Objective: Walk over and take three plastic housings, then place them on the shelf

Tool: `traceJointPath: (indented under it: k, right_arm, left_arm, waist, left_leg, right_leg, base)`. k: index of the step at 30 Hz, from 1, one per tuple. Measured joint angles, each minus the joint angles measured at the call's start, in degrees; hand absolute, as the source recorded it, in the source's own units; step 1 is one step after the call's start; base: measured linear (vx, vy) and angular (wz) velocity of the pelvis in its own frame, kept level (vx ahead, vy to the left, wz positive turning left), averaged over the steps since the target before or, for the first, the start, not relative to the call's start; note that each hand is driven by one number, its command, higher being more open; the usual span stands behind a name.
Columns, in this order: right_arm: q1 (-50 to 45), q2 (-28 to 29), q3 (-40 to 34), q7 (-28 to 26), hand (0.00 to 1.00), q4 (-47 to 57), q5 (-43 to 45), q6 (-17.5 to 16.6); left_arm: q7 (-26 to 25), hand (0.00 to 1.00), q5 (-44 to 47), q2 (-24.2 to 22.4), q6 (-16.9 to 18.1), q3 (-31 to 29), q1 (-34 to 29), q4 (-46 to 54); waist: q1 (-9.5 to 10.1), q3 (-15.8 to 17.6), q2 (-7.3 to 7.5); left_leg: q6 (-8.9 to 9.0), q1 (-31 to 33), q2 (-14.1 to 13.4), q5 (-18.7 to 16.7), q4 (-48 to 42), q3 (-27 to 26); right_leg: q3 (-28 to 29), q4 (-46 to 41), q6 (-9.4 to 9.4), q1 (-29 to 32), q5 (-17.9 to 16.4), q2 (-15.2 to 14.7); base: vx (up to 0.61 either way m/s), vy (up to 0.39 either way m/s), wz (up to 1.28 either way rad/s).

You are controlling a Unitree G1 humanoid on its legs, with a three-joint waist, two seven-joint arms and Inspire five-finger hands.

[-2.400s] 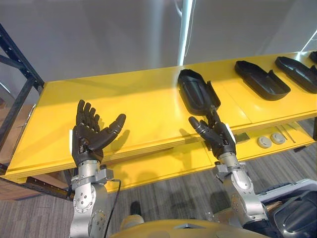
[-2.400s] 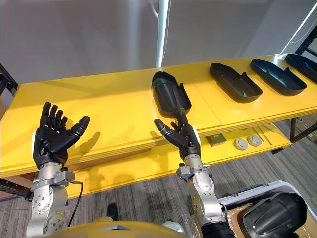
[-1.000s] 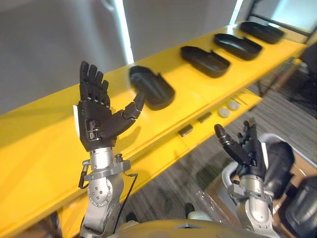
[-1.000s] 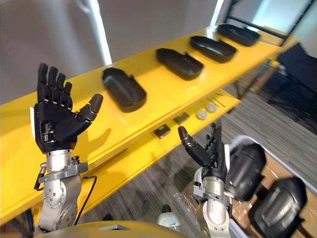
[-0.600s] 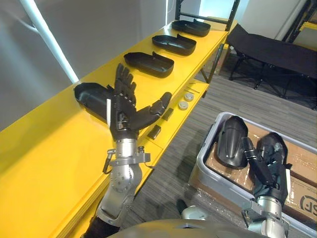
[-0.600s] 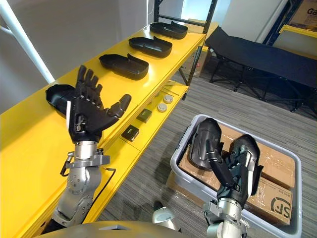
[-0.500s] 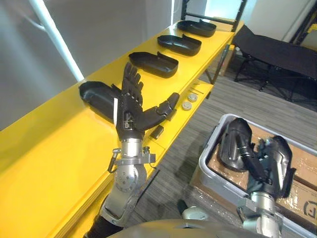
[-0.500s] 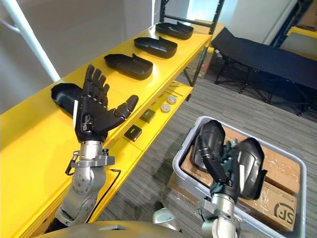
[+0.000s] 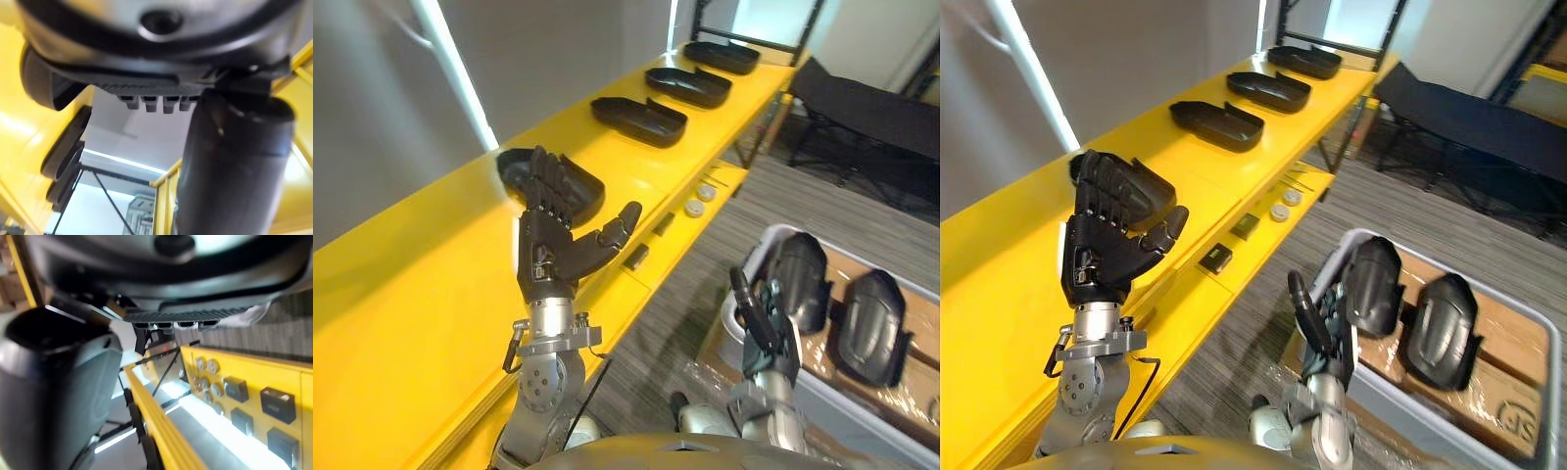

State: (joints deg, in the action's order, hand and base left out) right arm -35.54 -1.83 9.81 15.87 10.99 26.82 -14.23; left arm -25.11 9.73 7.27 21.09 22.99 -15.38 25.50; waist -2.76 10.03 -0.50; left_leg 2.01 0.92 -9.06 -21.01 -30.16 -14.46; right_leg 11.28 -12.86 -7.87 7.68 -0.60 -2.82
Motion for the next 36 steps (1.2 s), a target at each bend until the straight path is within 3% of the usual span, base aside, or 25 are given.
traceJointPath:
  k: [1,3,6,10,11,12,13,14,15,16,17,19,21,22,23,24,26,27,29,34,36]
  right_arm:
    - [0.50,-0.79,-0.11,-1.92,1.00,-1.16,1.43,-0.25]
    - [3.54,-2.48,0.82,-4.76,1.00,-3.70,4.68,-0.53]
    - [12.57,-5.07,7.52,-6.93,1.00,-8.63,7.86,-0.62]
    - [17.43,-3.37,14.59,-5.84,1.00,-12.64,7.69,-0.58]
    - [17.26,-2.38,15.01,-5.42,1.00,-13.43,6.95,-0.50]
    - [16.82,-1.85,15.18,-5.12,1.00,-14.06,5.49,-0.47]
    - [16.77,-1.91,15.14,-5.10,1.00,-14.21,5.23,-0.46]
    - [15.91,-3.41,14.36,-4.39,1.00,-14.59,3.95,-0.46]
    - [14.99,-5.05,13.19,-4.43,1.00,-14.54,2.75,-0.48]
    - [14.78,-6.01,12.94,-4.60,1.00,-14.54,2.63,-0.47]
    - [14.72,-8.20,11.71,-4.62,1.00,-14.51,2.56,-0.33]
    - [14.82,-11.11,9.23,-5.98,1.00,-14.18,1.41,-0.15]
    - [13.72,-13.18,7.40,-8.47,1.00,-11.46,0.64,-0.34]
    - [13.59,-13.92,6.85,-9.00,1.00,-10.92,0.27,-0.44]
    - [14.00,-15.24,5.25,-9.65,1.00,-10.73,-0.27,-0.95]
    - [14.33,-15.96,3.52,-10.16,1.00,-10.75,-0.72,-1.99]
    - [14.41,-15.74,2.43,-10.35,1.00,-10.73,-0.73,-4.25]
    - [14.62,-15.79,1.90,-10.29,1.00,-9.85,-1.19,-6.62]
    - [15.44,-15.76,1.57,-9.62,1.00,-7.38,-2.81,-8.25]
    - [18.75,-12.80,1.41,-3.03,1.00,-5.45,-6.28,-8.09]
    - [19.34,-12.61,0.13,-0.41,1.00,-5.84,-6.94,-5.77]
  left_arm:
    - [-1.10,1.00,-2.10,0.16,-0.02,-0.38,-0.52,0.04]
    - [-2.48,1.00,-4.35,0.58,-0.32,-1.88,-0.57,0.03]
    - [-3.86,1.00,-5.55,1.62,-2.62,-6.52,-0.17,-0.29]
    - [-3.67,1.00,-5.34,1.72,-3.44,-8.40,-0.20,-0.73]
    - [-3.11,1.00,-5.31,1.76,-3.54,-8.38,-0.35,-0.71]
    - [-2.92,1.00,-5.25,2.27,-3.50,-8.17,-0.37,-0.92]
    - [-2.90,1.00,-5.21,2.14,-3.52,-8.05,-0.37,-1.06]
    - [-2.66,1.00,-4.59,1.43,-3.59,-5.80,-1.20,-2.03]
    - [-2.36,1.00,-3.69,1.23,-3.59,-3.77,-1.43,-2.09]
    - [-2.24,1.00,-3.01,0.89,-3.63,-2.94,-1.41,-2.12]
    - [-2.19,1.00,-2.79,-0.15,-3.69,-1.77,-1.31,-2.49]
    - [-3.43,1.00,-2.88,-1.09,-4.00,-0.94,-0.42,-2.98]
    - [-4.35,1.00,-2.25,-0.83,-3.73,-1.96,0.53,-3.65]
    - [-4.31,1.00,-2.25,-1.23,-3.57,-2.01,0.66,-4.34]
    - [-3.97,1.00,-2.37,-1.61,-3.57,-1.44,0.73,-5.49]
    - [-2.83,1.00,-2.27,-1.53,-3.25,-0.75,-0.31,-5.75]
    - [-0.70,1.00,-1.91,-1.13,-1.91,-0.48,-1.86,-5.75]
    - [0.79,1.00,-1.08,-0.60,-0.82,-0.46,-2.85,-5.77]
    - [1.96,1.00,-0.81,-0.14,-0.77,-0.87,-3.03,-6.22]
    - [6.81,1.00,0.51,1.72,-0.76,-1.96,-2.36,-7.29]
    - [8.00,1.00,1.13,3.48,-0.77,-2.27,-0.57,-7.24]
  waist:
    - [0.08,0.39,-0.23]
    - [0.66,0.30,-0.12]
    - [1.47,0.31,-0.20]
    - [4.16,0.21,0.19]
    - [4.20,-0.06,0.79]
    - [4.02,-0.71,1.83]
    - [3.95,-0.64,1.66]
    - [3.67,-1.16,-0.20]
    - [2.42,-1.24,-0.53]
    - [1.73,-1.25,-0.66]
    - [-0.01,-1.18,-0.84]
    - [-1.58,-0.53,-1.59]
    - [-2.59,0.16,-1.14]
    - [-2.32,0.66,-0.81]
    - [-1.63,1.05,-2.31]
    - [-1.17,1.24,-3.93]
    - [-0.99,1.13,-4.32]
    - [-0.32,1.06,-4.24]
    - [-0.42,0.72,-4.75]
    - [0.63,1.25,-2.82]
    - [1.26,1.38,-1.51]
  left_leg:
    - [-0.64,-0.35,-0.79,0.37,0.35,-3.12]
    - [-0.68,-0.51,-2.88,0.69,0.36,-6.54]
    - [1.06,-0.32,-7.51,2.37,0.41,-9.90]
    - [5.76,1.16,-12.27,6.05,1.81,-9.36]
    - [7.62,1.84,-12.99,7.66,2.79,-8.65]
    - [9.96,2.82,-13.66,9.30,3.13,-7.71]
    - [10.08,2.88,-13.86,9.64,3.36,-7.13]
    - [11.21,2.26,-14.92,12.49,8.28,-3.02]
    - [12.10,1.40,-15.45,14.98,11.70,-2.47]
    - [12.20,1.02,-15.72,16.13,13.12,-2.41]
    - [11.72,0.47,-16.25,18.81,15.15,-2.32]
    - [7.78,1.28,-17.40,23.45,14.68,-0.58]
    - [0.14,5.27,-17.55,30.67,10.02,1.02]
    - [2.36,5.77,-16.86,28.97,8.90,2.02]
    - [6.70,5.80,-13.27,23.72,7.36,4.29]
    - [6.43,5.77,-9.57,18.92,6.29,5.05]
    - [4.94,5.49,-6.99,14.79,7.07,5.20]
    - [4.65,3.88,-5.66,14.02,10.98,5.54]
    - [4.99,2.00,-4.81,13.83,16.42,5.24]
    - [6.20,-0.17,-3.11,13.05,18.22,3.56]
    - [6.21,0.14,-1.66,12.95,17.85,3.62]
  right_leg:
    - [-5.08,-0.80,0.87,1.32,-0.29,-2.71]
    - [-10.67,-5.11,1.27,3.52,-0.66,-4.52]
    - [-14.80,-16.67,4.55,4.41,-2.92,-8.79]
    - [-15.72,-18.82,5.10,-0.74,-2.69,-17.02]
    - [-15.80,-16.35,6.03,-2.33,-0.61,-18.49]
    - [-15.60,-13.40,3.32,-3.29,1.81,-18.21]
    - [-15.67,-13.13,2.31,-3.39,1.05,-17.72]
    - [-17.54,-11.20,-3.05,-4.09,-3.08,-15.16]
    - [-19.42,-10.23,-5.16,-4.23,-6.34,-14.41]
    - [-20.10,-10.15,-5.31,-4.15,-7.88,-14.00]
    - [-20.55,-10.43,-5.00,-3.69,-10.17,-13.09]
    - [-20.84,-11.09,-3.27,-2.80,-11.31,-11.43]
    - [-21.62,-9.72,-1.37,-3.17,-12.28,-11.06]
    - [-21.44,-8.95,-0.94,-3.34,-12.23,-11.02]
    - [-20.42,-7.65,-0.02,-3.73,-11.62,-10.86]
    - [-19.80,-6.52,0.48,-3.95,-10.96,-10.00]
    - [-19.25,-5.89,0.72,-3.62,-10.45,-9.35]
    - [-18.39,-5.56,0.54,-2.42,-9.77,-8.78]
    - [-17.60,-5.20,-0.40,-0.92,-8.67,-8.44]
    - [-16.75,0.13,-1.82,-2.48,-3.05,-9.57]
    - [-17.47,4.08,-2.49,-4.15,-0.73,-10.84]
  base:
    - [-0.28,0.131,-1.11]
    - [-0.18,0.055,-1.06]
    - [-0.08,-0.113,-0.76]
    - [-0.04,-0.352,-0.26]
    - [-0.01,-0.517,-0.01]
    - [-0.01,-0.539,0.00]
    - [0.01,-0.524,-0.27]
    - [0.05,-0.478,-0.35]
    - [0.06,-0.458,-0.36]
    - [0.07,-0.491,-0.19]
    - [0.05,-0.371,-0.19]
    - [0.01,-0.324,-0.24]
    - [-0.02,-0.305,-0.19]
    - [-0.04,-0.254,-0.34]
    - [-0.04,-0.131,-0.47]
    - [-0.03,-0.022,-0.45]
    - [0.00,-0.003,-0.30]
    - [0.01,-0.006,-0.28]
    - [-0.01,0.012,-0.26]
    - [-0.05,0.152,-0.26]
    - [-0.06,0.127,-0.02]
